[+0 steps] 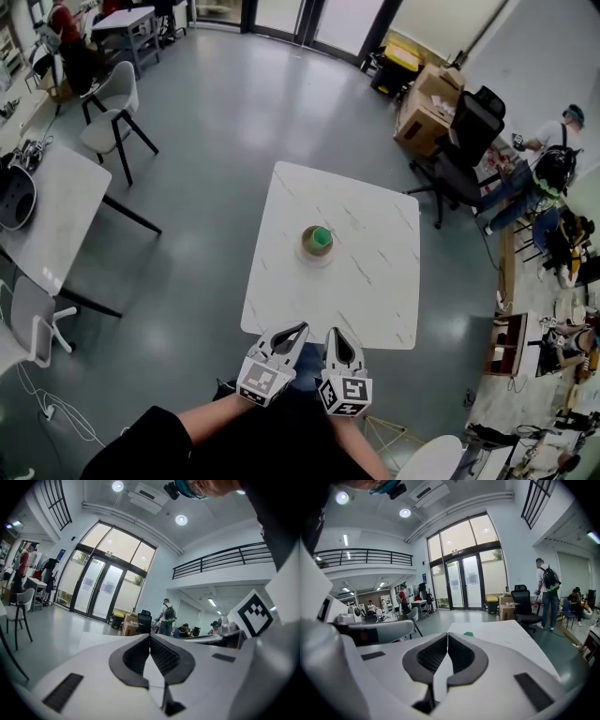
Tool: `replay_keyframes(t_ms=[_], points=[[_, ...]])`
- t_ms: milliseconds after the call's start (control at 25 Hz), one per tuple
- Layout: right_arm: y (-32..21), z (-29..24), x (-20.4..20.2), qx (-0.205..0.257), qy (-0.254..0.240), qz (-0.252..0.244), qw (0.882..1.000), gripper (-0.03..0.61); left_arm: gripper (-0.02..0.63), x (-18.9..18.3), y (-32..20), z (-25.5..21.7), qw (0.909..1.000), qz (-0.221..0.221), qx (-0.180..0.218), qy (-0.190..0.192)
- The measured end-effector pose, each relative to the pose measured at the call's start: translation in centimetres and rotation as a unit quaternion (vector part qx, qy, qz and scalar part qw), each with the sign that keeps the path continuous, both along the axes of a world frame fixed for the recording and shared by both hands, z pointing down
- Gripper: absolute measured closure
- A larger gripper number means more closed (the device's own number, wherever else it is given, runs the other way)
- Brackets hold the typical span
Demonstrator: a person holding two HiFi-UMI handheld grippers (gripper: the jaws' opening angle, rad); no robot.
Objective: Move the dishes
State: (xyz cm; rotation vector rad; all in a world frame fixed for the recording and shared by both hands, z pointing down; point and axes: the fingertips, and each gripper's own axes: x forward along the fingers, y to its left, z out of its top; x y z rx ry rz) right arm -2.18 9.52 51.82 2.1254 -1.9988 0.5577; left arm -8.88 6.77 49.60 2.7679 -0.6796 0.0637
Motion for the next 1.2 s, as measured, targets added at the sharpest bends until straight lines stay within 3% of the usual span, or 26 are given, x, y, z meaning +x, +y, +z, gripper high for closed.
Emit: replay_keyframes(t_ms=[280, 560, 760, 1040, 1200], points=[[-5.6, 0.8, 2.6, 0.006, -0.018, -0.041, 0.999, 0.56, 0.597, 1.7, -4.9, 1.0, 0.9986, -0.05, 0.007, -0.019], [-11.5, 1.7, 6.5, -0.003, -0.035, -0.061, 0.998, 0.56, 0.597, 5.2, -10.1, 2.3, 0.9965, -0.074, -0.014, -0.036], [-15.5, 4.9, 9.0, -0.041, -0.038, -0.094, 0.994, 0.56, 0.597, 7.4, -13.3, 4.6, 0.9929, -0.099, 0.008, -0.064], [-20.1, 10.8, 11.2, -0.094, -0.061, -0.115, 0.987, 0.558, 0.597, 9.3, -16.6, 8.4, 0.9882, -0.121, -0.031, -0.089], [-23.0, 12.8, 12.7, -0.114, -0.064, -0.117, 0.984, 0.555, 0.597, 9.9, -18.8, 8.6, 0.9842, -0.149, -0.02, -0.093]])
